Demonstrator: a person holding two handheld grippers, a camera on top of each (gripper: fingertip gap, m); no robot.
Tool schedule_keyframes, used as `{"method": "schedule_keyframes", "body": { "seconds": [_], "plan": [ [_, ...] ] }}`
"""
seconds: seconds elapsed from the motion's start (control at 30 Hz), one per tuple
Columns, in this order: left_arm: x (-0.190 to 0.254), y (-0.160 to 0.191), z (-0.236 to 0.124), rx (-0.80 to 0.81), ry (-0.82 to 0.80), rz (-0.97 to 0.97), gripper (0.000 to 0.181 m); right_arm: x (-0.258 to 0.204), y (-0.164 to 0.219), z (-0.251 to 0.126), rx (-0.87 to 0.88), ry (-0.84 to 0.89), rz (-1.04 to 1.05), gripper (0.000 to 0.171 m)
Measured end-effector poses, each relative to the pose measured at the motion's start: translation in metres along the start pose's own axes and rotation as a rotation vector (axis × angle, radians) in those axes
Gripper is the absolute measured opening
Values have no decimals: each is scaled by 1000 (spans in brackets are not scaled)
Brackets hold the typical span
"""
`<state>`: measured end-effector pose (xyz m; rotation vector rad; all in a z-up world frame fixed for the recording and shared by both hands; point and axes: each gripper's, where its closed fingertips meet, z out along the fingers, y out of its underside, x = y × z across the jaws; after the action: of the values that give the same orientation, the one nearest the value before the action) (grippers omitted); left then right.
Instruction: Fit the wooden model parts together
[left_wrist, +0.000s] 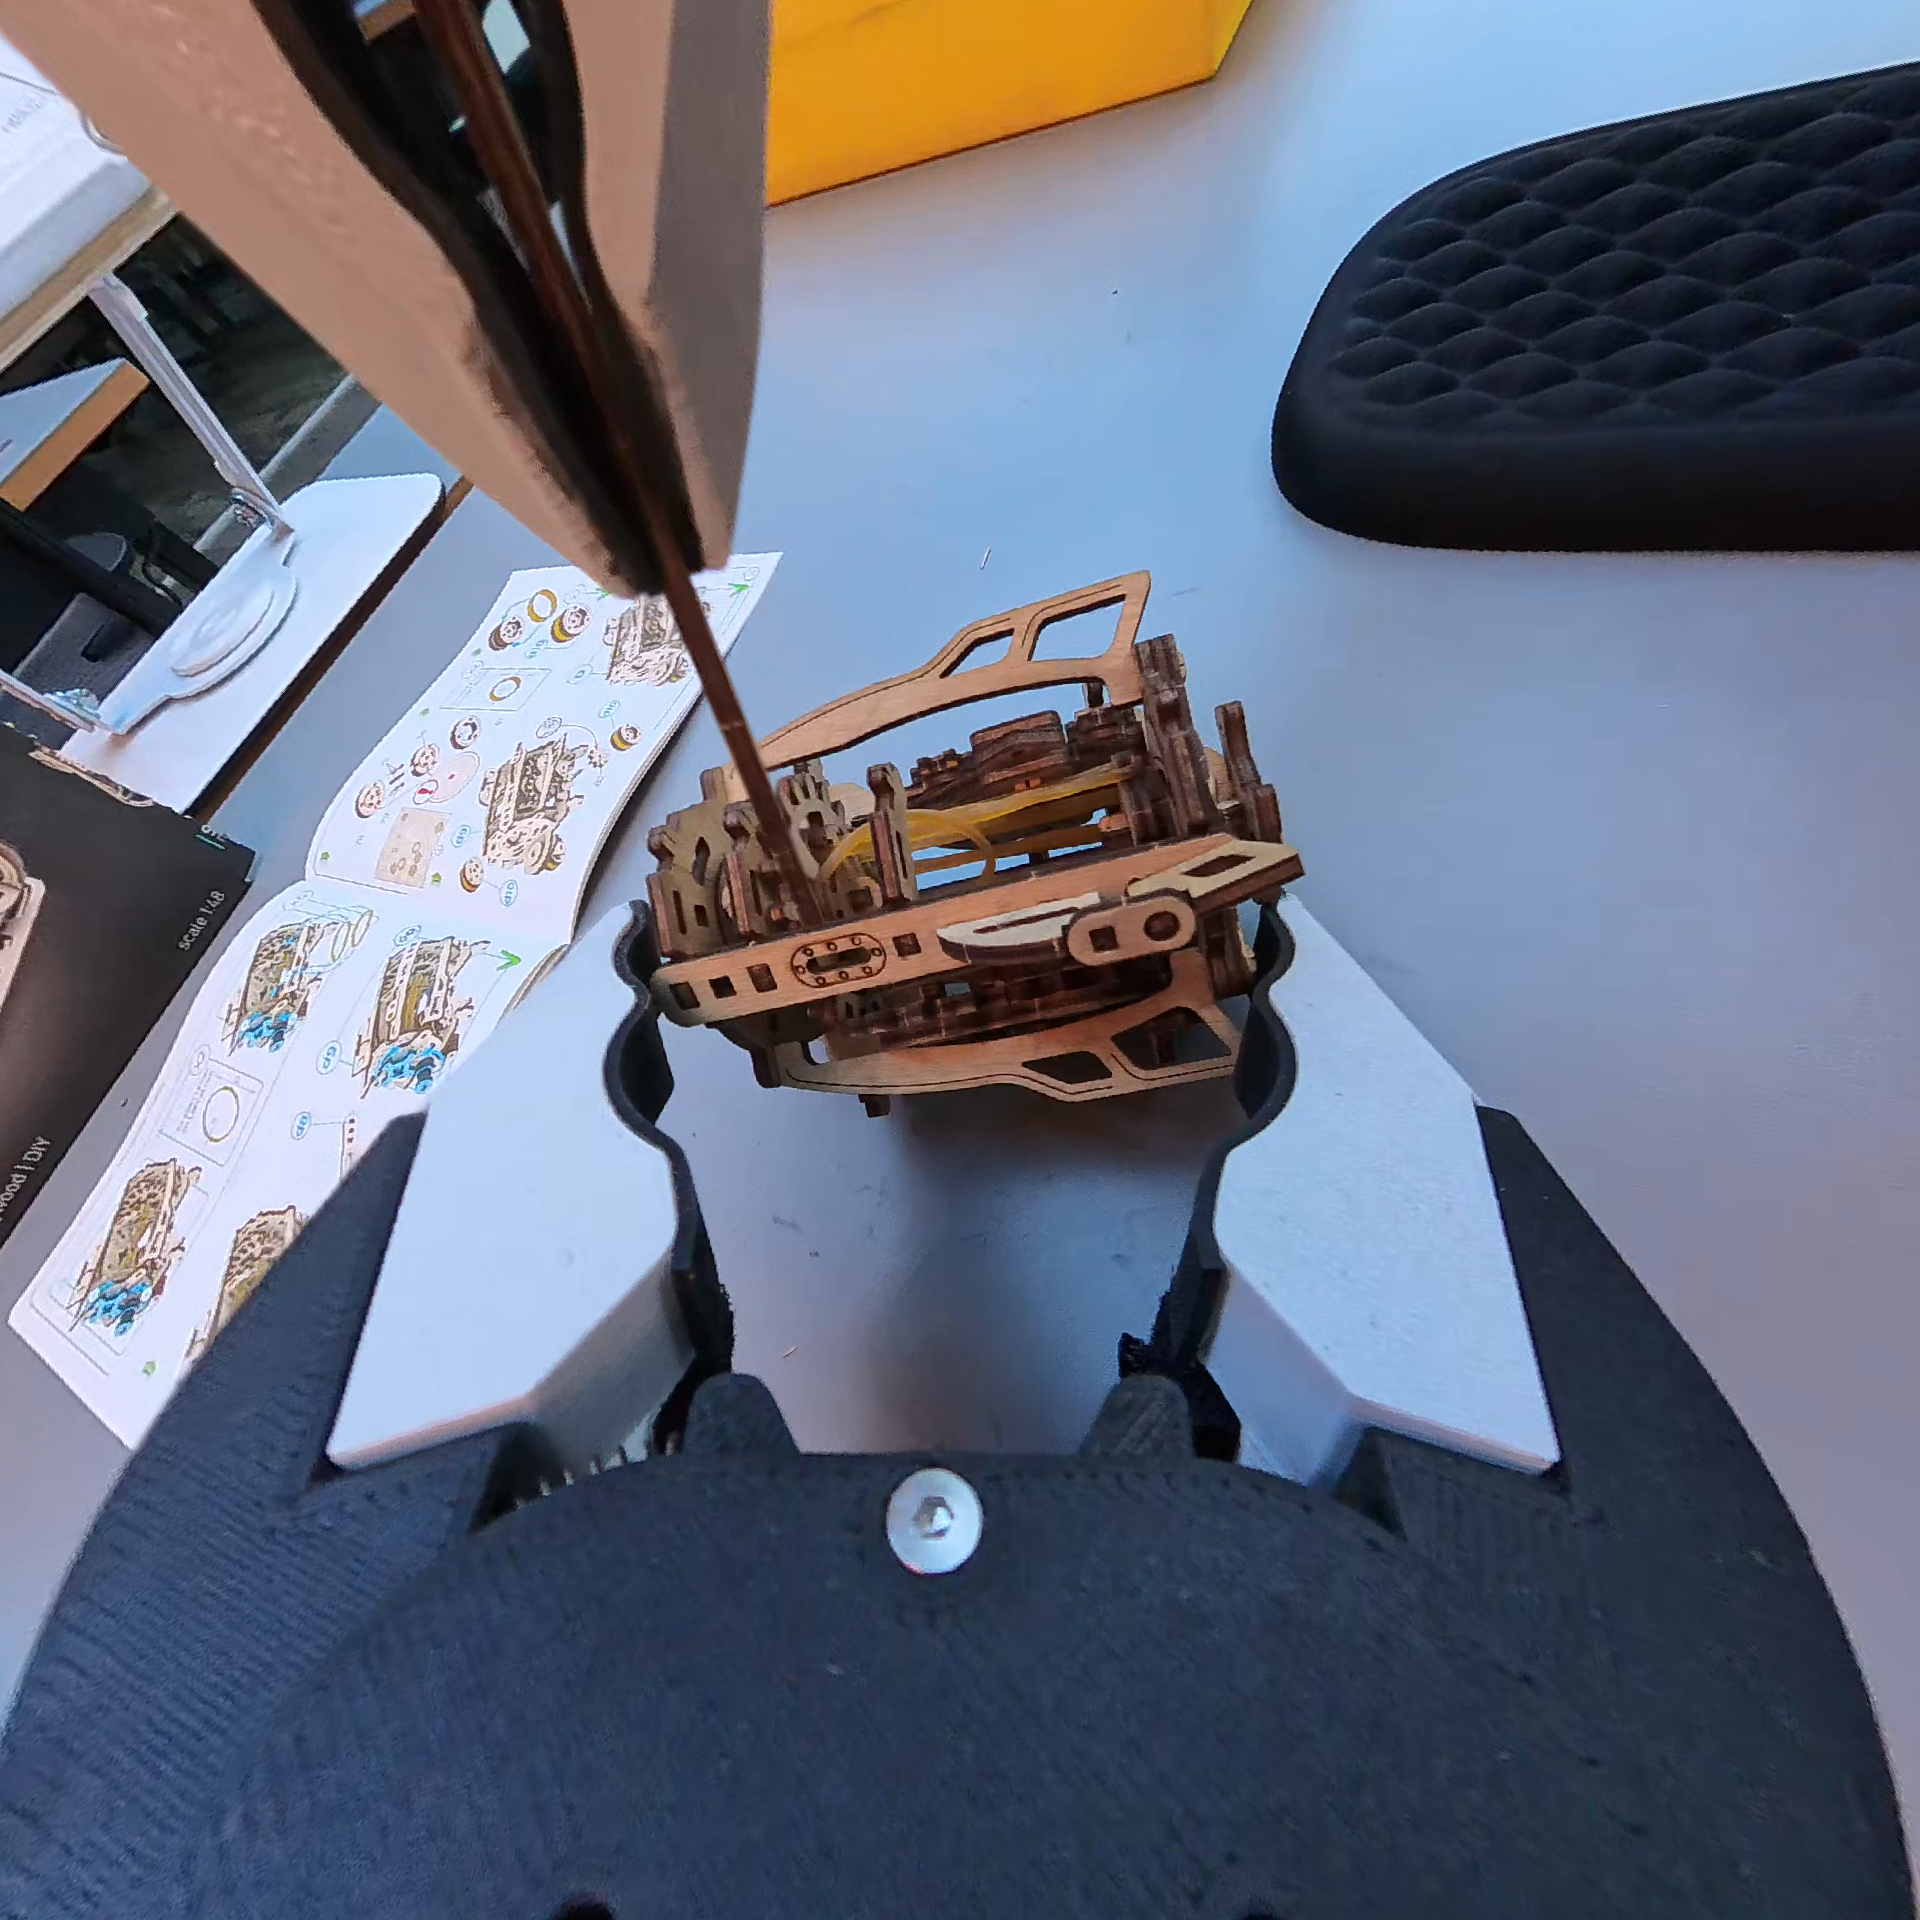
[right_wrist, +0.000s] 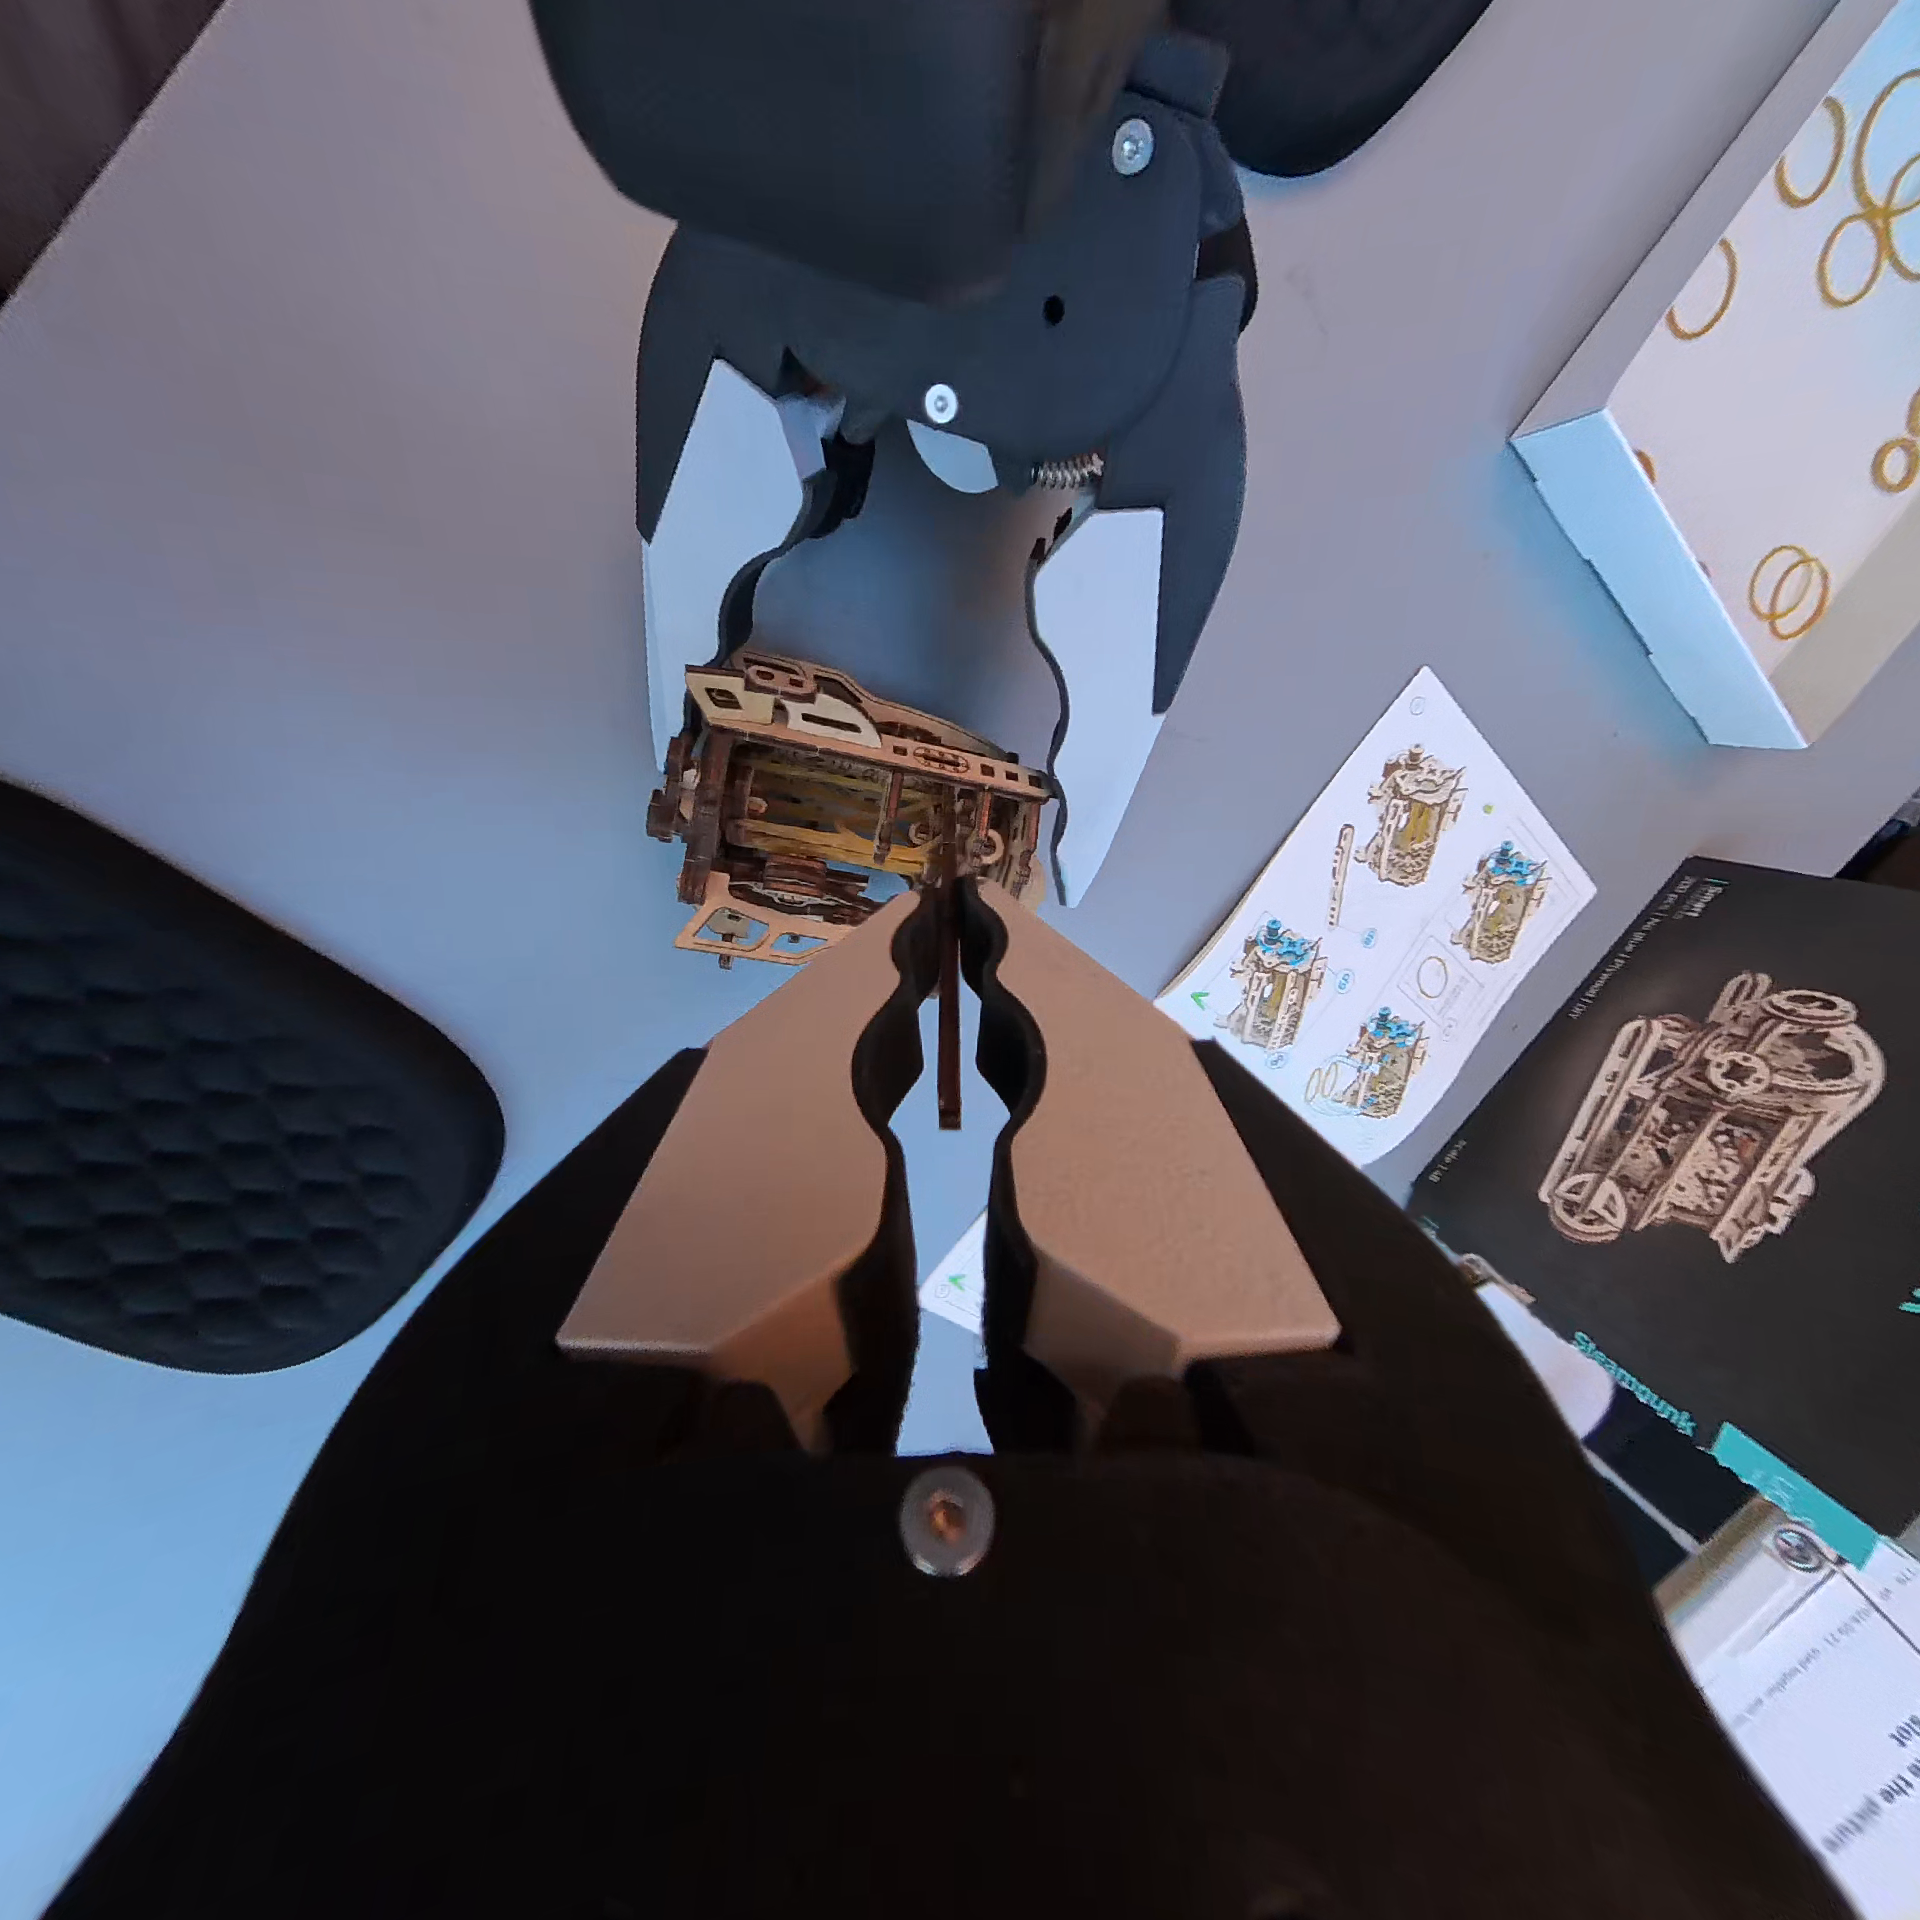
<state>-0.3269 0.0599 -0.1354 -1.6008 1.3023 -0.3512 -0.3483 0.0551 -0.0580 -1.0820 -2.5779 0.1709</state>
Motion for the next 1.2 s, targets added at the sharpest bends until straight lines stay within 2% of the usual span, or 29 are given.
{"method": "schedule_keyframes", "body": {
  "seconds": [0.43,0.63,1.2],
  "plan": [
    [-3,-2,-2,20,92,-118,111,3,4,5,-60,107,-172,2],
    [-5,1,-2,2,104,-118,109,4,8,9,-150,131,-251,2],
    [-7,0,-1,-10,123,-135,109,7,9,9,-270,107,-250,2]
  ]
}}
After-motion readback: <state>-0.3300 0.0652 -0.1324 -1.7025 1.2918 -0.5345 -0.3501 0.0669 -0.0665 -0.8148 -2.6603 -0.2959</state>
